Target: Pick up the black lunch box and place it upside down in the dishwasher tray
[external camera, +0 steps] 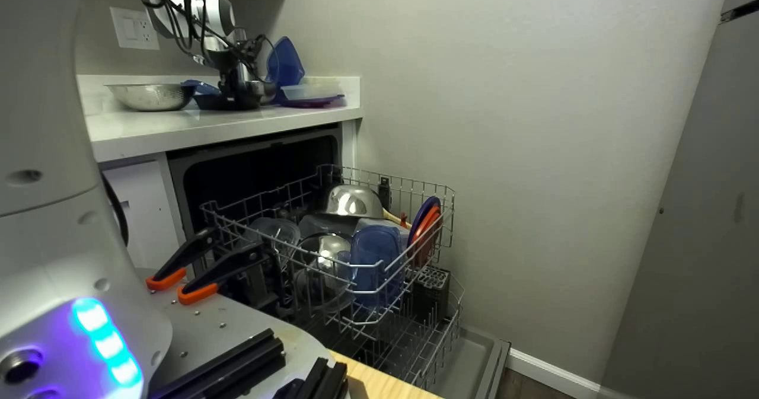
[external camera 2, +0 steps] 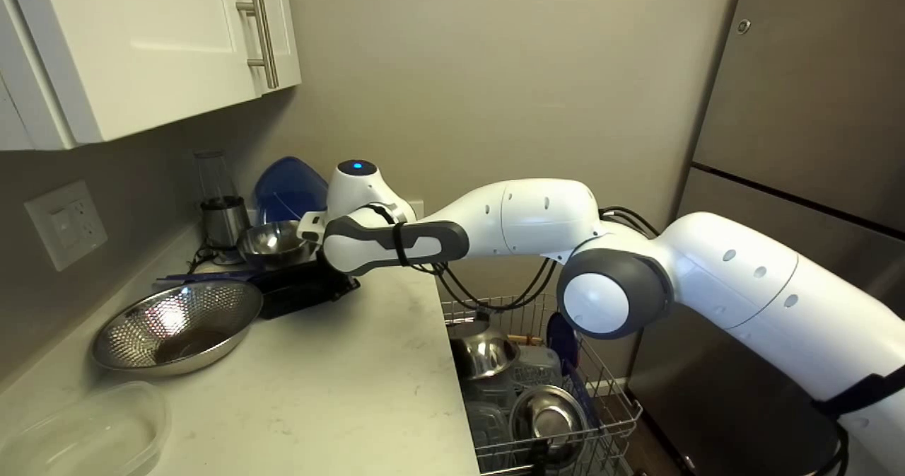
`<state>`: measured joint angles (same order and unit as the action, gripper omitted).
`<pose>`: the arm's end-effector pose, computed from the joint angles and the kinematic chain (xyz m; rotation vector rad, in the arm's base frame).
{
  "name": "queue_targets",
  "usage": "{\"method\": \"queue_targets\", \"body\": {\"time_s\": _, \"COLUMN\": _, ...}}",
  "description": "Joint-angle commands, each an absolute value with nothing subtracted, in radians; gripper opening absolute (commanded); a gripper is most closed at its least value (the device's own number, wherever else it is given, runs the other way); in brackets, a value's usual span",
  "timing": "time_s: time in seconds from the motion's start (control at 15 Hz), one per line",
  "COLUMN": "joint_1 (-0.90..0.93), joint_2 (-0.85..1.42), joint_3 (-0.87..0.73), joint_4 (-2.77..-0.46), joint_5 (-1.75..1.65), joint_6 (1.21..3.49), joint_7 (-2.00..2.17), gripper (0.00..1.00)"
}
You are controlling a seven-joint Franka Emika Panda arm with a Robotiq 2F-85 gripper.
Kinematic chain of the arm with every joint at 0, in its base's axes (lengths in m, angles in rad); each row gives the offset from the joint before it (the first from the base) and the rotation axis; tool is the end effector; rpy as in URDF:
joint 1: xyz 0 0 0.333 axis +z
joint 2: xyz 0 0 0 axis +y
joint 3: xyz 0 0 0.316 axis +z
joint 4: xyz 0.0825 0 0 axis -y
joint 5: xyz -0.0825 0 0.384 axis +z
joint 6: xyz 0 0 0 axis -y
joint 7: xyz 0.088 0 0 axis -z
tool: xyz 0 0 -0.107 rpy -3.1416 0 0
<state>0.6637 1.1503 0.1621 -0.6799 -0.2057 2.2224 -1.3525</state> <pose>0.6253 0.5564 0.3068 1.4009 2.5741 0.5484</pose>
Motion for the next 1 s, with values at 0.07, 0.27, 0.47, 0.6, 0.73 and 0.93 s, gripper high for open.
{"method": "queue_targets", "body": {"time_s": 0.07, "joint_1": 0.659, "joint_2": 1.120, "joint_3": 0.143, "joint_4": -0.676, "joint_5": -0.213, "joint_6": 2.187, "joint_7": -1.338, "gripper": 0.00}}
{"method": "queue_targets", "body": {"time_s": 0.27, "joint_1": 0.646, "joint_2": 1.082, "joint_3": 0.117, "joint_4": -0.674, "joint_5": -0.222, "joint_6": 2.128, "joint_7": -1.336, "gripper": 0.02}}
{"method": "queue_targets", "body": {"time_s": 0.47, "joint_1": 0.637, "joint_2": 1.048, "joint_3": 0.093, "joint_4": -0.666, "joint_5": -0.220, "joint_6": 2.042, "joint_7": -1.349, "gripper": 0.01}}
{"method": "queue_targets", "body": {"time_s": 0.6, "joint_1": 0.633, "joint_2": 1.022, "joint_3": 0.086, "joint_4": -0.668, "joint_5": -0.218, "joint_6": 1.984, "joint_7": -1.363, "gripper": 0.01}}
{"method": "queue_targets", "body": {"time_s": 0.73, "joint_1": 0.630, "joint_2": 0.996, "joint_3": 0.079, "joint_4": -0.673, "joint_5": -0.217, "joint_6": 1.932, "joint_7": -1.368, "gripper": 0.01}}
{"method": "queue_targets", "body": {"time_s": 0.93, "joint_1": 0.621, "joint_2": 0.940, "joint_3": 0.063, "joint_4": -0.693, "joint_5": -0.220, "joint_6": 1.829, "joint_7": -1.373, "gripper": 0.01}}
